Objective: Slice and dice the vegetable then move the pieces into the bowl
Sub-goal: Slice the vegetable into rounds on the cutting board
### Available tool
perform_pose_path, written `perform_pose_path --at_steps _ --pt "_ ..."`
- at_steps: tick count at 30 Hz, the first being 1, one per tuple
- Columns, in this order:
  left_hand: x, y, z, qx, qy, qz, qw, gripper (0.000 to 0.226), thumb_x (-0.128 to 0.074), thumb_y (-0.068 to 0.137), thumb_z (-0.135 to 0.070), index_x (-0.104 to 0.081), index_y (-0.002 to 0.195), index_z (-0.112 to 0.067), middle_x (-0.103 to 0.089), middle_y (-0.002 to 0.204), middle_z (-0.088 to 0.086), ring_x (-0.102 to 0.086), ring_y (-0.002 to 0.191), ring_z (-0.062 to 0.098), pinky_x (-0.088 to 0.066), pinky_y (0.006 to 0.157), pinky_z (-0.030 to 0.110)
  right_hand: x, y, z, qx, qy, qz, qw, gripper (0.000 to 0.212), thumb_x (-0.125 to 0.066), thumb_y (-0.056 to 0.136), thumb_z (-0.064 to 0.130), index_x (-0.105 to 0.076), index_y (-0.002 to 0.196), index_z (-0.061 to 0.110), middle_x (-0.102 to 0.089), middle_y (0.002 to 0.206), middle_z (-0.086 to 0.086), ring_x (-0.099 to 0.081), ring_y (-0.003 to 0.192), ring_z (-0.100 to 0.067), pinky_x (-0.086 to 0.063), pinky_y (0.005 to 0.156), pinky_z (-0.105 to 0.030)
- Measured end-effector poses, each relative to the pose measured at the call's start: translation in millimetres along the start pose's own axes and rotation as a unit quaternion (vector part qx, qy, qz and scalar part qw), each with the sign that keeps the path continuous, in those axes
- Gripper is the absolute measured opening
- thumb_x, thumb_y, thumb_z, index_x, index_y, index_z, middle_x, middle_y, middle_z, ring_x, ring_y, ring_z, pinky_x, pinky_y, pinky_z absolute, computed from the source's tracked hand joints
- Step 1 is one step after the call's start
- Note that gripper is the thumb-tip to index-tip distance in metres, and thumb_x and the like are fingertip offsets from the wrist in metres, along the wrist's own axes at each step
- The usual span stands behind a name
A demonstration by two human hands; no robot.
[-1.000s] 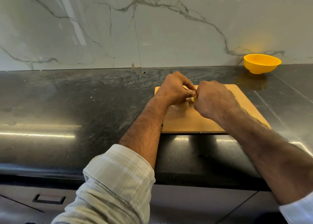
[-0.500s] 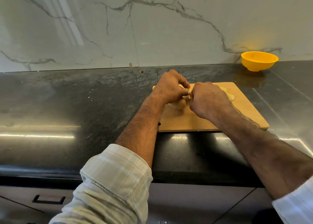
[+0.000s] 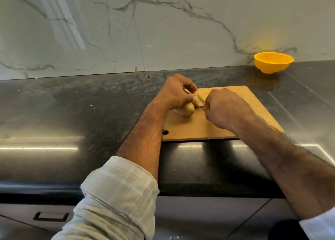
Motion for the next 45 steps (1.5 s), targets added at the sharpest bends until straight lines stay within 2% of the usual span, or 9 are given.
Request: perform_pose_path --at_steps 3,7,15,21,25,31,37,41,45 --pt "1.8 0.0 -0.3 -0.004 0.018 0.008 1.0 0.022 -0.086 0.082 -0.011 -0.082 0.101 -0.023 -0.077 0.096 -0.011 -0.072 0.091 0.005 -0.063 0.088 0.03 9.0 8.0 -12.7 -0.001 0.025 -0.009 1.0 0.019 -0.068 0.096 0.031 -0.076 0.11 0.022 -0.069 0.096 0.001 -0.06 0.079 -0.017 -0.055 0.066 -0.033" --pt "6.7 0.2 3.0 0.002 0.04 -0.007 0.999 0.018 -0.082 0.088 -0.016 -0.081 0.104 -0.026 -0.074 0.099 -0.011 -0.068 0.094 0.005 -0.059 0.086 0.028 16.1 14.7 -22.0 0.004 0.062 0.0 0.998 0.02 -0.068 0.098 0.031 -0.078 0.113 0.022 -0.07 0.096 0.001 -0.061 0.076 -0.014 -0.05 0.059 -0.029" --pt "13.1 -0.9 6.7 0.014 0.064 -0.02 0.998 0.007 -0.081 0.091 -0.025 -0.081 0.098 -0.026 -0.074 0.092 -0.012 -0.067 0.089 0.003 -0.053 0.075 0.021 10.7 4.6 -34.1 0.001 0.103 0.002 0.995 0.025 -0.068 0.099 0.036 -0.078 0.118 0.023 -0.072 0.102 0.002 -0.061 0.085 -0.015 -0.047 0.064 -0.029" --pt "8.2 -2.8 6.6 0.014 0.047 -0.006 0.999 0.005 -0.082 0.09 -0.028 -0.082 0.094 -0.025 -0.076 0.09 -0.012 -0.068 0.088 0.004 -0.059 0.081 0.029 -2.0 -15.8 -24.4 -0.007 0.076 0.018 0.997 0.025 -0.06 0.1 0.037 -0.069 0.119 0.024 -0.064 0.102 0.001 -0.058 0.088 -0.019 -0.052 0.067 -0.034" --pt "1.9 -1.8 7.3 0.035 0.036 0.024 0.998 0.007 -0.08 0.092 -0.031 -0.085 0.096 -0.027 -0.076 0.097 -0.012 -0.069 0.097 0.006 -0.06 0.087 0.035 0.5 -22.9 -10.6 -0.016 0.057 0.034 0.998 0.024 -0.057 0.101 0.032 -0.062 0.121 0.02 -0.061 0.105 -0.003 -0.057 0.092 -0.023 -0.055 0.077 -0.039" --pt "-0.3 0.3 5.7 0.055 0.046 0.051 0.996 0.009 -0.077 0.094 -0.025 -0.085 0.095 -0.022 -0.077 0.098 -0.009 -0.069 0.097 0.007 -0.061 0.087 0.036 4.4 -36.5 7.6 -0.014 -0.004 0.078 0.997 0.026 -0.058 0.1 0.027 -0.058 0.125 0.02 -0.044 0.089 0.002 -0.05 0.09 -0.022 -0.048 0.075 -0.039" --pt "1.2 0.3 7.9 0.071 0.039 0.066 0.994 0.009 -0.076 0.092 -0.023 -0.085 0.093 -0.022 -0.078 0.1 -0.007 -0.068 0.099 0.007 -0.061 0.091 0.039 6.2 -21.0 12.4 -0.02 -0.033 0.096 0.995 0.033 -0.062 0.1 0.025 -0.057 0.132 0.02 -0.048 0.1 -0.003 -0.051 0.093 -0.023 -0.047 0.077 -0.04" --pt "1.6 -0.1 8.2 0.07 0.034 0.076 0.994 0.01 -0.076 0.094 -0.023 -0.085 0.094 -0.022 -0.077 0.099 -0.008 -0.067 0.099 0.007 -0.06 0.091 0.037 11.5 -15.7 0.7 -0.035 -0.043 0.082 0.995 0.037 -0.06 0.101 0.022 -0.055 0.137 0.019 -0.06 0.13 -0.009 -0.059 0.116 -0.03 -0.052 0.088 -0.044" --pt "2.7 -0.8 6.9 0.051 0.033 0.071 0.996 0.019 -0.074 0.097 -0.039 -0.084 0.098 -0.023 -0.076 0.099 -0.01 -0.066 0.098 0.005 -0.054 0.081 0.03 10.7 -16.2 -9.8 -0.043 -0.039 0.068 0.996 0.035 -0.059 0.102 0.023 -0.057 0.137 0.02 -0.061 0.127 -0.008 -0.06 0.113 -0.029 -0.054 0.09 -0.045"
Point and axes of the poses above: each hand's wrist, its own y-axis towards the middle knuckle, its own x-axis out of the back of the hand, z = x × y, the point moved 4 cm from there along y, towards the middle knuckle
